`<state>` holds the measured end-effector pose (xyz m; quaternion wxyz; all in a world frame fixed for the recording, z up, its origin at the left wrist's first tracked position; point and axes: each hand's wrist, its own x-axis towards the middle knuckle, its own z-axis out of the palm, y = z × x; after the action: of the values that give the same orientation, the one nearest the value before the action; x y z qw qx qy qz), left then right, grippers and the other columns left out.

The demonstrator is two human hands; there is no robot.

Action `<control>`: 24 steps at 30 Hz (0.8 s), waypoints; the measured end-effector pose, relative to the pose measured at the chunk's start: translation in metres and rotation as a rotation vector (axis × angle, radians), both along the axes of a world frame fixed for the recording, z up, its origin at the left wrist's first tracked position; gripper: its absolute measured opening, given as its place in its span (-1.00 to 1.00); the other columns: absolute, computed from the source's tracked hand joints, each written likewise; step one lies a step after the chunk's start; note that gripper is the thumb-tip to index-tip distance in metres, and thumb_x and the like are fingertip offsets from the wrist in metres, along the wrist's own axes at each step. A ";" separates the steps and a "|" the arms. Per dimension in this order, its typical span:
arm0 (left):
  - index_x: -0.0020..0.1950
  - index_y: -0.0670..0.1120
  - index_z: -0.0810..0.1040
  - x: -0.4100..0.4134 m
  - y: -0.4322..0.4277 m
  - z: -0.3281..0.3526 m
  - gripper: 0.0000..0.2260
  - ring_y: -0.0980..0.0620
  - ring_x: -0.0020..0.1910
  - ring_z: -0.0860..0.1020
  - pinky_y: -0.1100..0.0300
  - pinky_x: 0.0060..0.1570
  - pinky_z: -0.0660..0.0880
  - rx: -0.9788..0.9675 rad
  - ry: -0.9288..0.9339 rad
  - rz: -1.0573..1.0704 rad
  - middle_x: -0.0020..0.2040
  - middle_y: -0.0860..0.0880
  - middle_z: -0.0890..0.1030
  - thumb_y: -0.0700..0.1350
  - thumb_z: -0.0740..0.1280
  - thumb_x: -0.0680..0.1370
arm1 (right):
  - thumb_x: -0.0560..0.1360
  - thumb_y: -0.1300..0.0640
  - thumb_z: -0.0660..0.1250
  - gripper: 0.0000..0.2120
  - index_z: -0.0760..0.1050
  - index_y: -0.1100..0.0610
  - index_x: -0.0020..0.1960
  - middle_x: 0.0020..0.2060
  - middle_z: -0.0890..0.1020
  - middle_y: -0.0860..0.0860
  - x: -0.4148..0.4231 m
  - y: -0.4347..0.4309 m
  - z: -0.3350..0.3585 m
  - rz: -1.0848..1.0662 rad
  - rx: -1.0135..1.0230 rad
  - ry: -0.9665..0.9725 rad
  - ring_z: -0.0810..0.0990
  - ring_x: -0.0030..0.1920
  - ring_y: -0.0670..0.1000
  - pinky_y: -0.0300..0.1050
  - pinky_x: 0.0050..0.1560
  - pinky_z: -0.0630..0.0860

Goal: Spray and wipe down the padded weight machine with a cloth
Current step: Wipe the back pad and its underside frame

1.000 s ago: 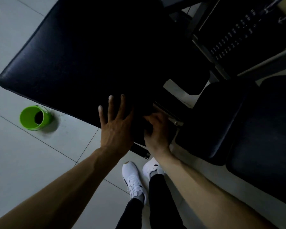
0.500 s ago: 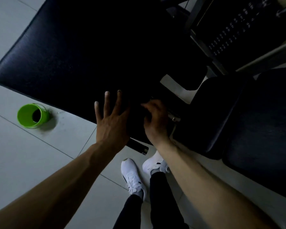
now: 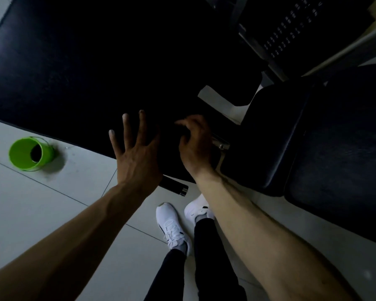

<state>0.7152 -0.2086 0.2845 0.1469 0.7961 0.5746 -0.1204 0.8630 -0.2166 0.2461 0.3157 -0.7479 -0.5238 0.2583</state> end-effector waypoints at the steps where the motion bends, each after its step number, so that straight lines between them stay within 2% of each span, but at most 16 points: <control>1: 0.67 0.14 -0.13 0.000 0.000 0.000 0.01 -0.26 0.56 -0.43 -0.38 0.49 -0.34 0.000 0.003 -0.002 0.64 -0.09 -0.34 0.03 0.53 0.47 | 0.49 0.37 0.28 -0.66 0.65 0.11 0.17 0.24 0.53 0.09 0.003 -0.011 -0.001 -0.013 -0.006 -0.026 0.52 0.26 0.07 -0.18 0.20 0.47; 3: 0.67 0.15 -0.14 0.000 0.000 0.000 -0.01 -0.26 0.56 -0.44 -0.39 0.49 -0.34 -0.008 0.008 -0.002 0.63 -0.09 -0.37 0.03 0.51 0.48 | 0.43 0.42 0.30 -0.60 0.65 0.12 0.17 0.22 0.55 0.10 0.012 -0.048 -0.008 -0.136 -0.057 -0.043 0.51 0.25 0.07 -0.28 0.25 0.42; 5: 0.67 0.15 -0.14 -0.001 0.000 0.000 -0.01 -0.26 0.56 -0.44 -0.40 0.49 -0.33 -0.014 0.007 -0.008 0.63 -0.09 -0.37 0.05 0.51 0.49 | 0.41 0.52 0.33 -0.54 0.64 0.18 0.23 0.24 0.56 0.14 0.009 -0.089 -0.008 -0.267 -0.155 0.013 0.55 0.25 0.11 -0.56 0.27 0.24; 6: 0.67 0.15 -0.14 -0.001 0.001 0.000 -0.01 -0.26 0.56 -0.44 -0.40 0.49 -0.32 -0.012 0.002 -0.010 0.63 -0.09 -0.37 0.05 0.51 0.49 | 0.42 0.52 0.33 -0.53 0.63 0.20 0.25 0.24 0.56 0.16 0.004 -0.102 -0.006 -0.306 -0.184 0.031 0.58 0.25 0.14 -0.62 0.24 0.19; 8: 0.67 0.15 -0.14 0.000 0.001 0.000 -0.01 -0.26 0.56 -0.44 -0.40 0.48 -0.34 -0.013 0.003 -0.008 0.63 -0.09 -0.38 0.03 0.51 0.49 | 0.45 0.51 0.33 -0.55 0.62 0.21 0.28 0.27 0.54 0.15 0.000 -0.098 -0.003 -0.353 -0.216 0.057 0.58 0.27 0.15 -0.65 0.24 0.16; 9: 0.67 0.15 -0.14 0.000 0.001 0.000 -0.01 -0.26 0.56 -0.44 -0.39 0.48 -0.35 -0.015 0.002 -0.008 0.63 -0.09 -0.38 0.03 0.51 0.49 | 0.46 0.51 0.32 -0.55 0.62 0.20 0.29 0.29 0.52 0.14 0.002 -0.083 -0.002 -0.359 -0.211 0.062 0.56 0.29 0.14 -0.59 0.29 0.19; 10: 0.67 0.15 -0.14 0.001 0.000 -0.001 -0.01 -0.26 0.56 -0.44 -0.39 0.48 -0.35 -0.010 -0.002 -0.009 0.63 -0.09 -0.38 0.02 0.51 0.48 | 0.47 0.50 0.31 -0.55 0.62 0.19 0.28 0.30 0.51 0.13 0.007 -0.065 -0.004 -0.355 -0.182 0.060 0.54 0.30 0.13 -0.45 0.38 0.28; 12: 0.67 0.14 -0.15 0.001 0.000 -0.002 0.00 -0.26 0.56 -0.45 -0.39 0.47 -0.35 0.002 0.006 -0.014 0.63 -0.09 -0.39 0.00 0.52 0.48 | 0.49 0.47 0.30 -0.58 0.63 0.15 0.25 0.27 0.52 0.12 0.018 -0.029 -0.007 -0.346 -0.120 0.056 0.54 0.29 0.14 -0.05 0.40 0.46; 14: 0.67 0.15 -0.17 -0.001 0.000 -0.002 0.01 -0.26 0.55 -0.46 -0.38 0.47 -0.36 -0.002 0.013 -0.019 0.62 -0.09 -0.41 -0.01 0.52 0.49 | 0.50 0.46 0.27 -0.58 0.62 0.15 0.27 0.28 0.52 0.14 0.020 -0.020 -0.009 -0.325 -0.124 0.051 0.52 0.31 0.14 0.06 0.38 0.49; 15: 0.67 0.15 -0.18 0.000 0.001 -0.002 0.01 -0.26 0.55 -0.46 -0.39 0.47 -0.36 0.001 0.010 -0.021 0.62 -0.09 -0.41 -0.02 0.51 0.49 | 0.50 0.47 0.28 -0.57 0.61 0.16 0.28 0.29 0.51 0.15 0.016 -0.028 -0.009 -0.330 -0.128 0.047 0.50 0.33 0.13 0.04 0.40 0.46; 16: 0.67 0.15 -0.19 0.000 0.001 -0.002 0.02 -0.26 0.55 -0.46 -0.39 0.47 -0.35 0.003 0.010 -0.020 0.62 -0.09 -0.41 -0.02 0.52 0.49 | 0.49 0.48 0.29 -0.56 0.61 0.18 0.29 0.31 0.52 0.16 0.011 -0.044 -0.010 -0.350 -0.131 0.045 0.49 0.34 0.10 -0.07 0.43 0.43; 18: 0.67 0.15 -0.19 0.000 0.001 -0.001 0.05 -0.27 0.55 -0.46 -0.39 0.47 -0.35 -0.004 0.015 -0.017 0.62 -0.09 -0.41 -0.02 0.54 0.47 | 0.46 0.52 0.32 -0.56 0.62 0.22 0.26 0.28 0.55 0.19 -0.005 -0.086 -0.008 -0.397 -0.149 0.043 0.49 0.29 0.01 -0.47 0.36 0.27; 19: 0.67 0.14 -0.19 0.001 0.000 -0.001 0.06 -0.27 0.55 -0.46 -0.39 0.47 -0.35 -0.003 0.013 -0.019 0.62 -0.09 -0.41 -0.02 0.55 0.46 | 0.44 0.53 0.32 -0.57 0.63 0.24 0.23 0.23 0.57 0.18 -0.014 -0.106 -0.005 -0.400 -0.164 0.049 0.51 0.25 0.02 -0.59 0.27 0.21; 21: 0.67 0.14 -0.17 0.001 0.000 -0.001 0.05 -0.26 0.56 -0.45 -0.38 0.48 -0.35 0.014 -0.005 -0.020 0.63 -0.09 -0.39 -0.02 0.55 0.47 | 0.43 0.54 0.31 -0.59 0.65 0.23 0.19 0.14 0.59 0.15 -0.024 -0.124 -0.002 -0.381 -0.201 0.082 0.53 0.19 0.04 -0.63 0.18 0.20; 23: 0.67 0.13 -0.14 -0.001 0.000 -0.002 0.00 -0.25 0.57 -0.43 -0.37 0.49 -0.32 0.017 -0.036 -0.028 0.64 -0.09 -0.35 -0.03 0.53 0.49 | 0.44 0.54 0.31 -0.58 0.65 0.24 0.20 0.16 0.59 0.16 -0.016 -0.113 -0.006 -0.404 -0.220 0.118 0.49 0.17 -0.08 -0.66 0.14 0.21; 24: 0.68 0.13 -0.12 -0.004 0.000 -0.003 -0.02 -0.24 0.58 -0.40 -0.37 0.51 -0.31 0.026 -0.057 -0.038 0.65 -0.09 -0.32 -0.03 0.52 0.50 | 0.45 0.54 0.31 -0.58 0.65 0.23 0.22 0.20 0.57 0.15 -0.011 -0.103 -0.007 -0.438 -0.225 0.135 0.50 0.18 -0.07 -0.66 0.11 0.23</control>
<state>0.7108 -0.2086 0.2818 0.1507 0.8117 0.5566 -0.0929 0.8522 -0.3191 0.2389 0.3132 -0.8549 -0.2951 0.2897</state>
